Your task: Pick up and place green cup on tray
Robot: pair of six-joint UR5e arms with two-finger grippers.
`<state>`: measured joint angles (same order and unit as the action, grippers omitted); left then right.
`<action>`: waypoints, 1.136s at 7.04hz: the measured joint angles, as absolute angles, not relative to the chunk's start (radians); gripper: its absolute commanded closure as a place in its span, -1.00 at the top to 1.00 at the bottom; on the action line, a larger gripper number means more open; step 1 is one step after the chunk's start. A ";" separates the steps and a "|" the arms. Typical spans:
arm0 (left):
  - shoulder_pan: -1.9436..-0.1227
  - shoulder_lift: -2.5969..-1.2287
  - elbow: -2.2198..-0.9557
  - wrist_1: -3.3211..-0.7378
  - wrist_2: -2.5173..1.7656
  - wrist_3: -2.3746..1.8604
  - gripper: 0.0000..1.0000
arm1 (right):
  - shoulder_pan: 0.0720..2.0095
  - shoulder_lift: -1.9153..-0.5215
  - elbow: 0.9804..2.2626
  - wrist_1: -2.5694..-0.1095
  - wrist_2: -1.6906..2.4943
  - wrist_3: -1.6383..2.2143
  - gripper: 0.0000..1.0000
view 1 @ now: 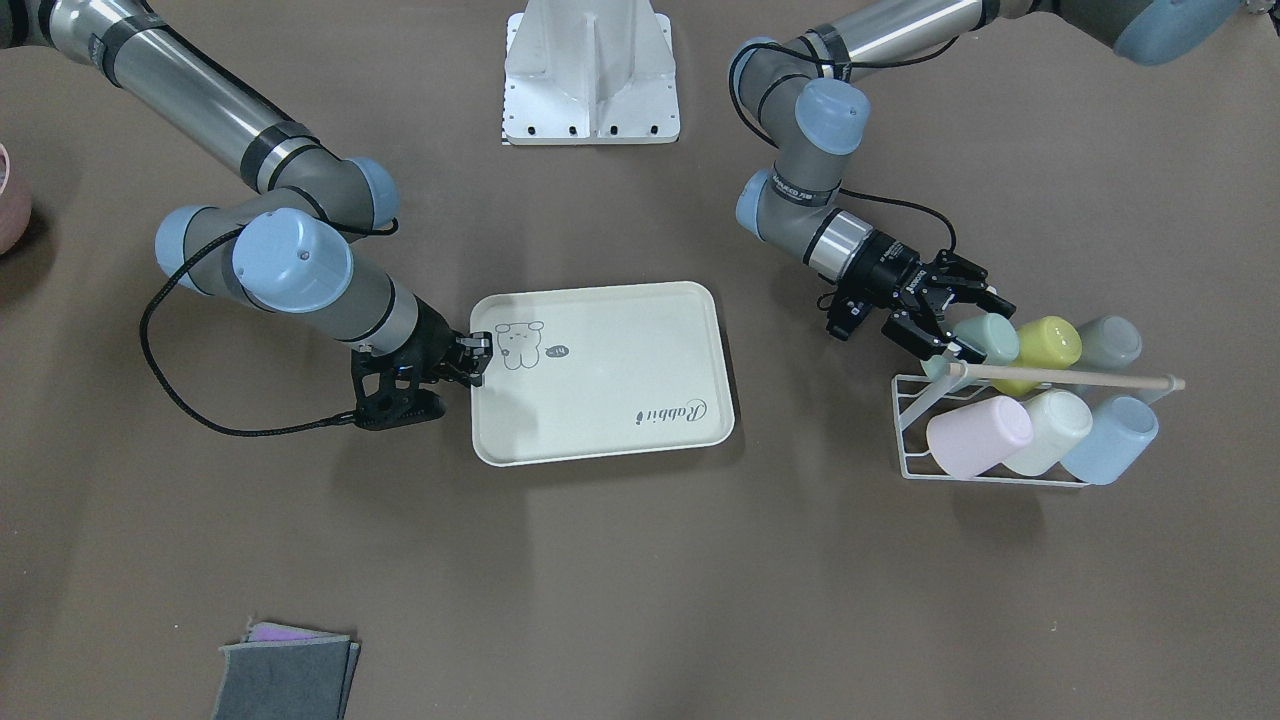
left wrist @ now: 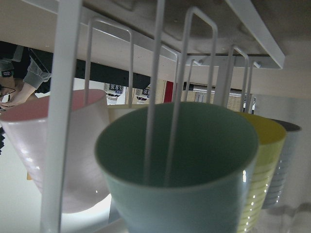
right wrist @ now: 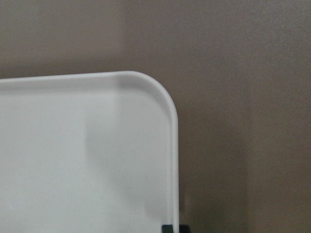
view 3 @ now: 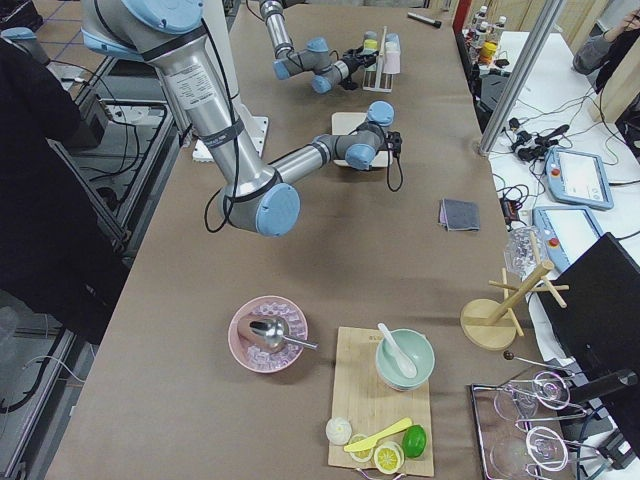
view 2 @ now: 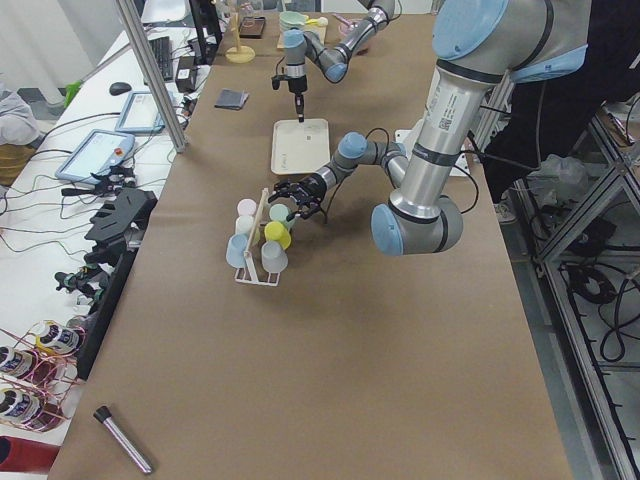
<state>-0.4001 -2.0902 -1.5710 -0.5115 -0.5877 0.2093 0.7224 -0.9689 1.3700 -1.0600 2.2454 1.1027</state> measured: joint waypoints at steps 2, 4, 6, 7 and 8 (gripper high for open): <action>-0.405 -2.082 -1.553 -0.548 -0.582 0.210 0.85 | 0.722 -0.963 1.363 -1.060 2.245 1.103 -1.00; -0.408 -2.075 -1.546 -0.566 -0.583 0.212 0.85 | 0.722 -0.962 1.361 -1.060 2.245 1.103 -1.00; -0.409 -2.072 -1.545 -0.569 -0.584 0.213 0.83 | 0.720 -0.963 1.356 -1.060 2.244 1.102 -1.00; -0.409 -2.070 -1.544 -0.569 -0.584 0.212 0.83 | 0.717 -0.963 1.355 -1.060 2.244 1.101 -1.00; -0.409 -2.069 -1.541 -0.569 -0.583 0.212 0.77 | 0.714 -0.964 1.355 -1.060 2.244 1.101 -1.00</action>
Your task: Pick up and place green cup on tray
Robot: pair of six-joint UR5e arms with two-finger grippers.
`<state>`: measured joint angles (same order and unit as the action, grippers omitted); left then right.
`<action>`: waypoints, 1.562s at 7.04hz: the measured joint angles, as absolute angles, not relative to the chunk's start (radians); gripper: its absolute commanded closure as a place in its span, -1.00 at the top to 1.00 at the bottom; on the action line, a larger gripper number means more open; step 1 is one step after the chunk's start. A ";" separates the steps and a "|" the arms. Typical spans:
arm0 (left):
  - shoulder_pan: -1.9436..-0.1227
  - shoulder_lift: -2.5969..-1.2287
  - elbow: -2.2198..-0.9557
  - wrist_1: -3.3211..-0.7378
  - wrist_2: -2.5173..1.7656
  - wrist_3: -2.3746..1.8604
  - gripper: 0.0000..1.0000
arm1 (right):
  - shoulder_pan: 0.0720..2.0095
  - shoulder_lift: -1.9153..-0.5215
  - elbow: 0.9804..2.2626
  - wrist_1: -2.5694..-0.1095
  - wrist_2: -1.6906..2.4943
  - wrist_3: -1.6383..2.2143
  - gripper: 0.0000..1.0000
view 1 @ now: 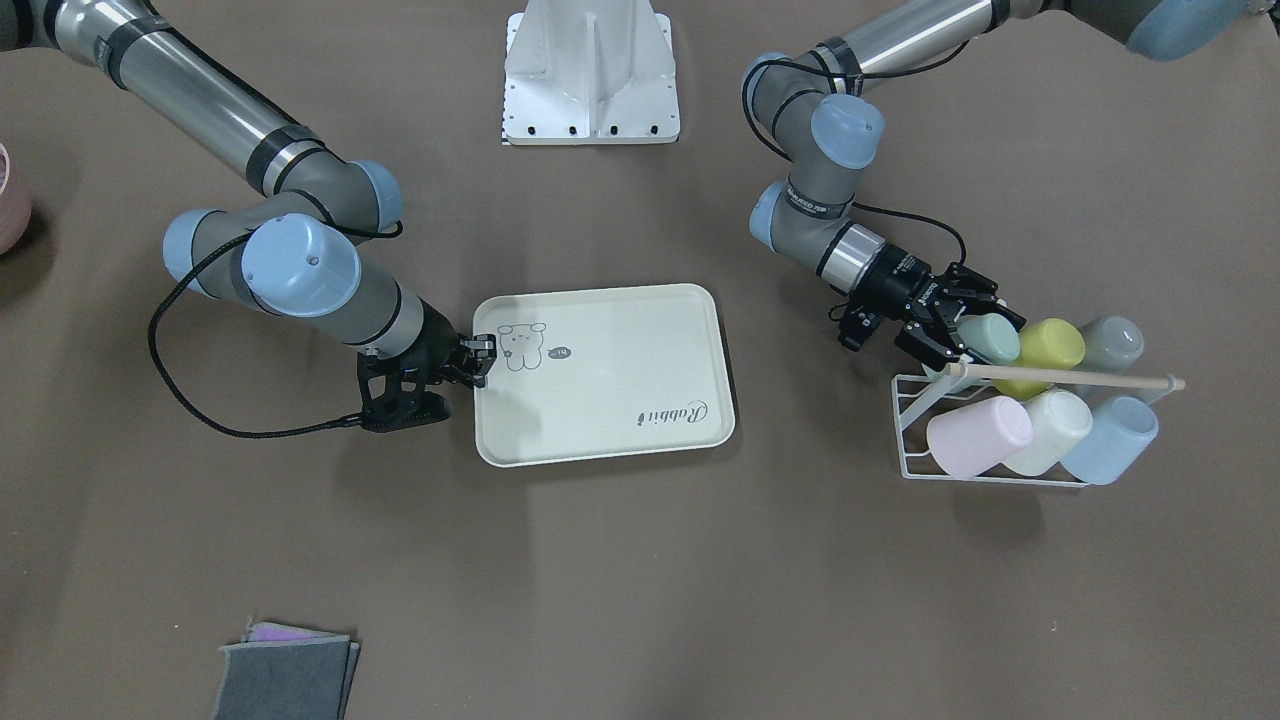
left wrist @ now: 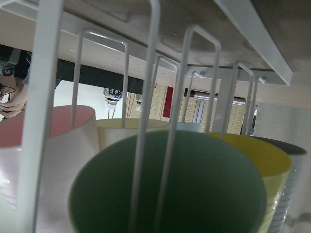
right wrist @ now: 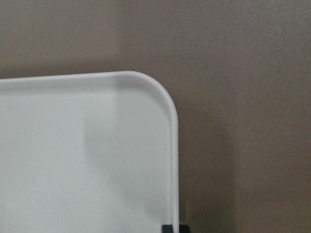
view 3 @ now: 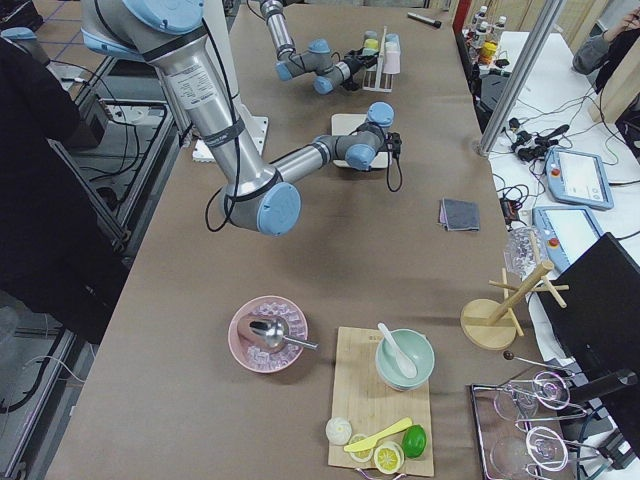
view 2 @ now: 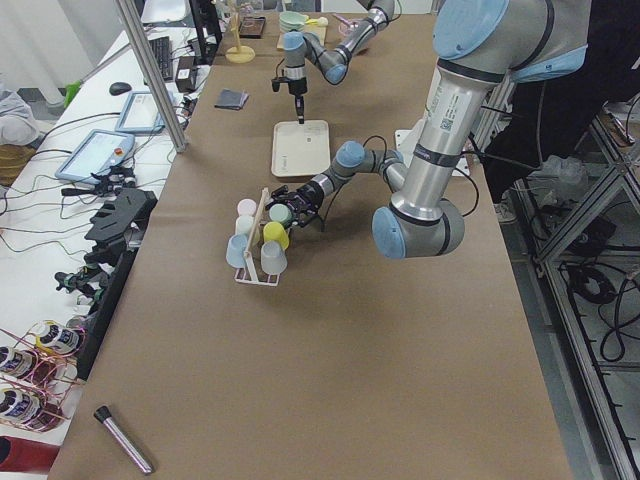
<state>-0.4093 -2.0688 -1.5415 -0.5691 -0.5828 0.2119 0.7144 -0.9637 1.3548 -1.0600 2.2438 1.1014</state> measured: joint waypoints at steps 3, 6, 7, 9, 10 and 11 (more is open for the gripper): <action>-0.408 -2.068 -1.537 -0.568 -0.583 0.213 -0.12 | 0.710 -0.967 1.350 -1.060 2.238 1.101 -1.00; -0.407 -2.072 -1.540 -0.555 -0.586 0.214 -0.39 | 0.709 -0.966 1.347 -1.061 2.236 1.102 0.99; -0.407 -2.078 -1.551 -0.535 -0.591 0.216 -0.38 | 0.709 -0.964 1.347 -1.062 2.234 1.106 1.00; -0.409 -2.087 -1.608 -0.465 -0.607 0.216 -0.38 | 0.717 -0.963 1.354 -1.062 2.231 1.118 1.00; -0.411 -2.086 -1.660 -0.419 -0.623 0.215 -0.38 | 0.733 -0.964 1.362 -1.062 2.233 1.121 1.00; -0.412 -2.084 -1.724 -0.368 -0.650 0.214 -0.38 | 0.757 -0.965 1.375 -1.062 2.236 1.122 1.00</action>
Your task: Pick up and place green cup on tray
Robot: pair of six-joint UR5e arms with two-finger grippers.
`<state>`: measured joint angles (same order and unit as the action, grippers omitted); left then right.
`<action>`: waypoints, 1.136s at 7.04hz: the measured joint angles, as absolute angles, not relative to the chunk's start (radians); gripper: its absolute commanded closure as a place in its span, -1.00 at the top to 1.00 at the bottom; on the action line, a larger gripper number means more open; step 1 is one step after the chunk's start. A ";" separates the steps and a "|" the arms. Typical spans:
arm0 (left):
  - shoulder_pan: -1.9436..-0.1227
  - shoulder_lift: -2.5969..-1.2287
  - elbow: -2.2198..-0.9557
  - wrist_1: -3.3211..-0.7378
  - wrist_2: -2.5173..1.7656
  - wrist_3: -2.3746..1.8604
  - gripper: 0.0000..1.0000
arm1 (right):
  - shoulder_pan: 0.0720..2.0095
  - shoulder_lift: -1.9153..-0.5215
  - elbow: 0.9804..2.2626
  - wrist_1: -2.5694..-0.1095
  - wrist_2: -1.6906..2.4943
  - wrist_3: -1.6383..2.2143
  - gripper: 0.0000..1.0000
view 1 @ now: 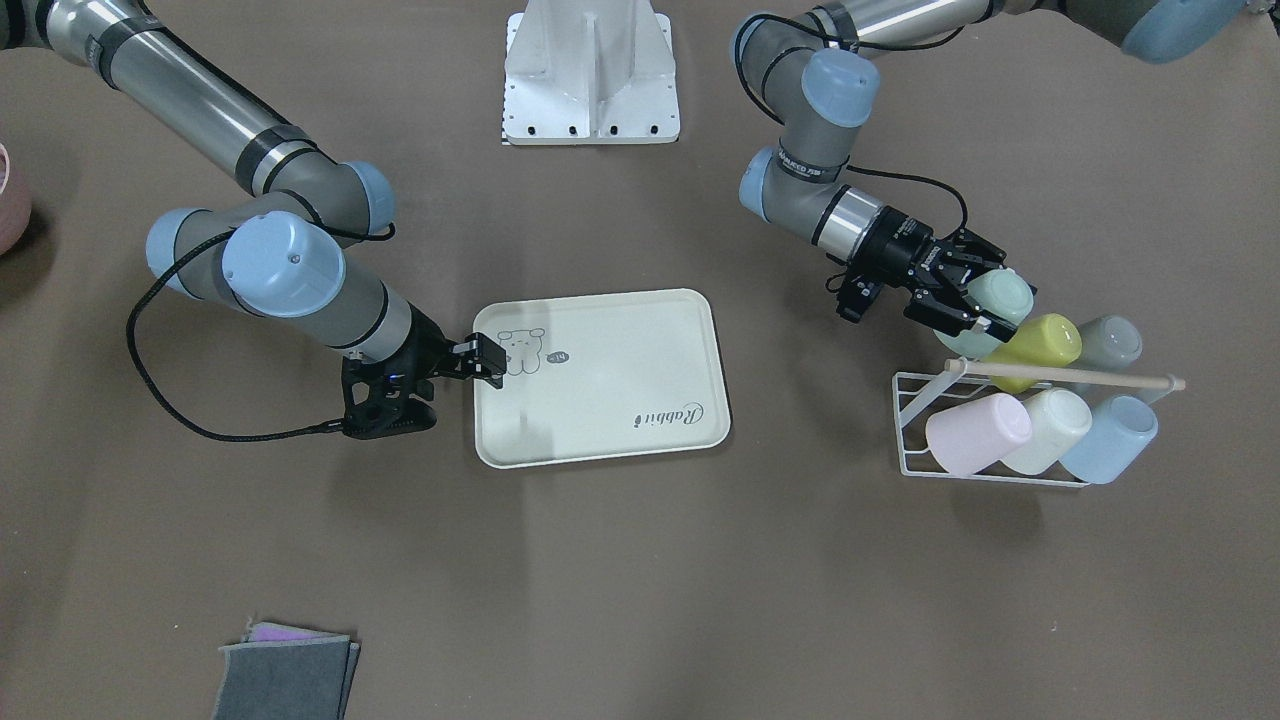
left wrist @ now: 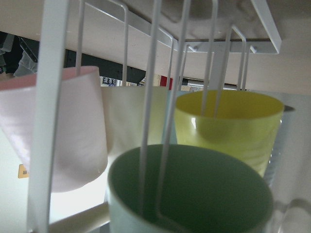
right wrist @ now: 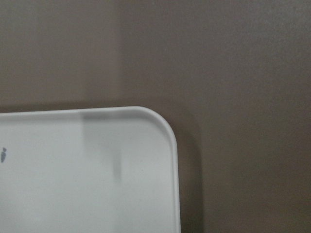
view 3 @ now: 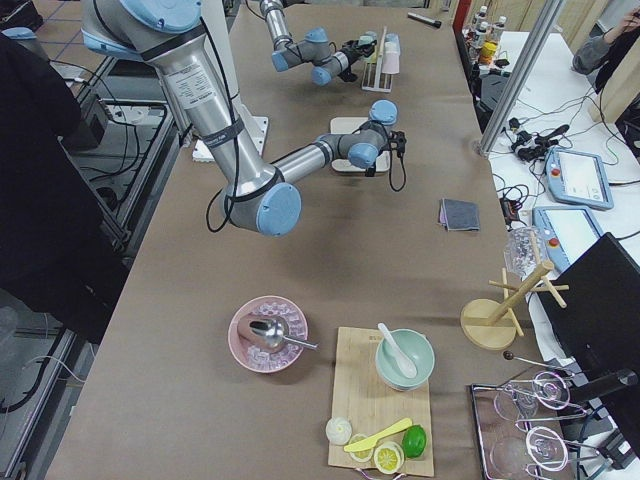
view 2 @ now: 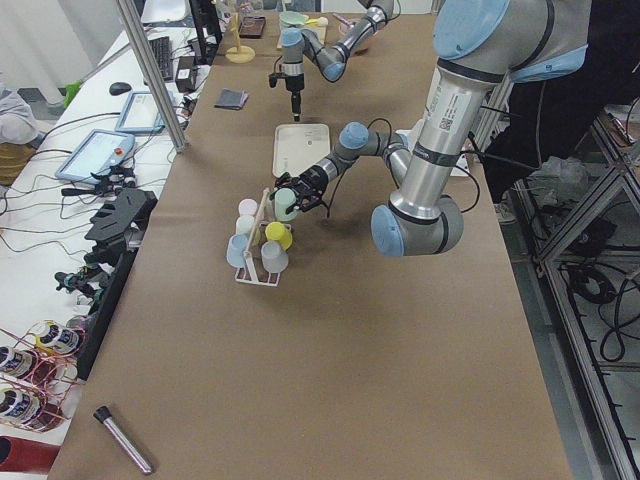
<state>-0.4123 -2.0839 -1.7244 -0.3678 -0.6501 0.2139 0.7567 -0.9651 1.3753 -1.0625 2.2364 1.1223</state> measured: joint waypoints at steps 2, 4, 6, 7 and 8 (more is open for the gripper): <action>-0.408 -2.081 -1.883 -0.288 -0.761 0.188 -0.38 | 0.818 -0.976 1.409 -1.067 2.252 1.123 1.00; -0.405 -2.077 -2.041 -0.262 -0.947 0.054 -0.38 | 0.918 -1.025 1.479 -1.108 2.282 1.119 1.00; -0.403 -2.079 -2.139 -0.315 -1.092 -0.205 -0.38 | 1.021 -1.122 1.534 -1.136 2.263 1.077 1.00; -0.405 -2.079 -2.156 -0.424 -1.163 -0.369 -0.39 | 1.087 -1.169 1.544 -1.169 2.257 0.972 1.00; -0.405 -2.078 -2.152 -0.571 -1.220 -0.537 -0.39 | 1.160 -1.206 1.563 -1.239 2.265 0.819 1.00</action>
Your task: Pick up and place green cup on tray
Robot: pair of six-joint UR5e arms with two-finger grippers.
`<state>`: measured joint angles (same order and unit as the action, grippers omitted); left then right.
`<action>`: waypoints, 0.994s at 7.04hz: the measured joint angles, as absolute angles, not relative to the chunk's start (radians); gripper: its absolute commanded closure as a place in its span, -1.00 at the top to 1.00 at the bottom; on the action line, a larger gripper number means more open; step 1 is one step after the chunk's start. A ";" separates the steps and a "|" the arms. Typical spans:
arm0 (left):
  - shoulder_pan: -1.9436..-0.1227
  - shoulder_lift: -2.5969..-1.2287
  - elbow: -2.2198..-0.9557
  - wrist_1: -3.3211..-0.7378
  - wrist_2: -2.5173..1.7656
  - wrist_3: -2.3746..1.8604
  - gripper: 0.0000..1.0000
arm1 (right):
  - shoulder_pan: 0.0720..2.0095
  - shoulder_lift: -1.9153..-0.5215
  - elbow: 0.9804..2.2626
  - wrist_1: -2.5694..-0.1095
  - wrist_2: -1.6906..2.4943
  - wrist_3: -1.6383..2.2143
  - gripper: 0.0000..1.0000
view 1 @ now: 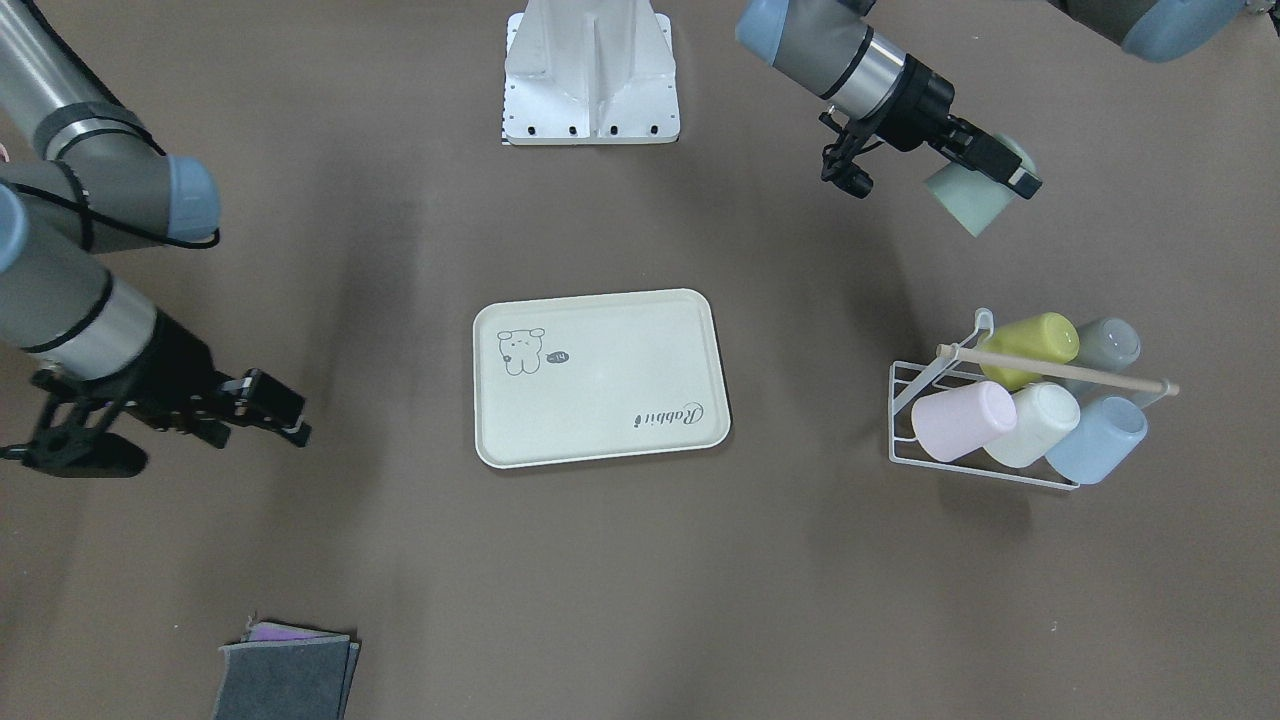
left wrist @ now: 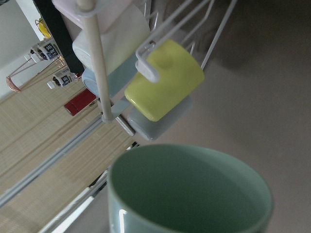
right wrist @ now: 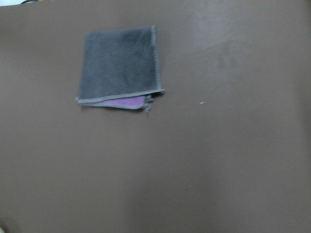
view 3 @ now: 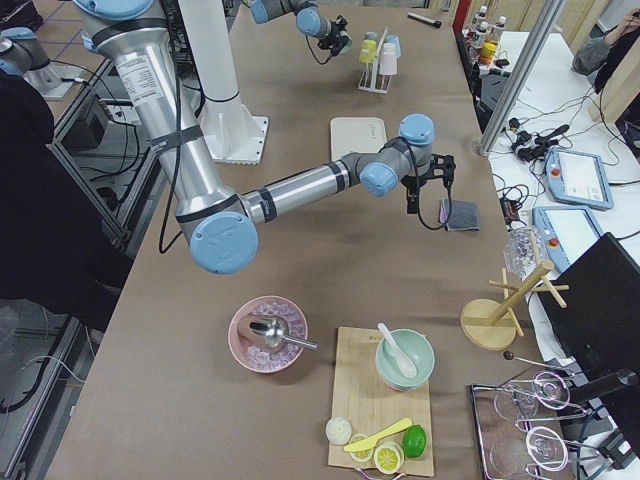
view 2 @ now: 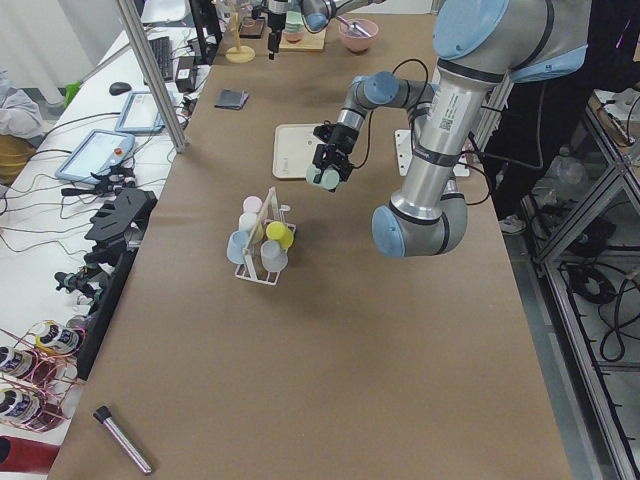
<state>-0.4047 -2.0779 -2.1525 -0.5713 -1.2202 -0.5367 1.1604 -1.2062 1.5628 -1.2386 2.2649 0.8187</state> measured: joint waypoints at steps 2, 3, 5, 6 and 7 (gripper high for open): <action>-0.400 -2.080 -2.101 -0.909 -1.267 -0.809 -0.39 | 1.251 -1.315 1.709 -1.439 2.282 0.586 1.00; -0.398 -2.084 -2.068 -1.103 -1.271 -0.919 -0.39 | 1.297 -1.420 1.794 -1.497 2.281 0.443 1.00; -0.389 -2.097 -1.980 -1.468 -1.217 -1.051 -0.39 | 1.429 -1.608 1.848 -1.529 2.285 0.129 1.00; -0.376 -2.115 -1.914 -1.623 -1.142 -1.073 -0.39 | 1.489 -1.669 1.849 -1.539 2.286 0.034 1.00; -0.361 -2.135 -1.848 -1.751 -1.066 -1.081 -0.39 | 1.533 -1.711 1.846 -1.542 2.284 -0.010 1.00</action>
<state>-0.3606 -2.1349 -1.8477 -1.7506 -1.0657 -1.0809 1.5334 -1.7106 1.8461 -1.5420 2.2835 -0.0098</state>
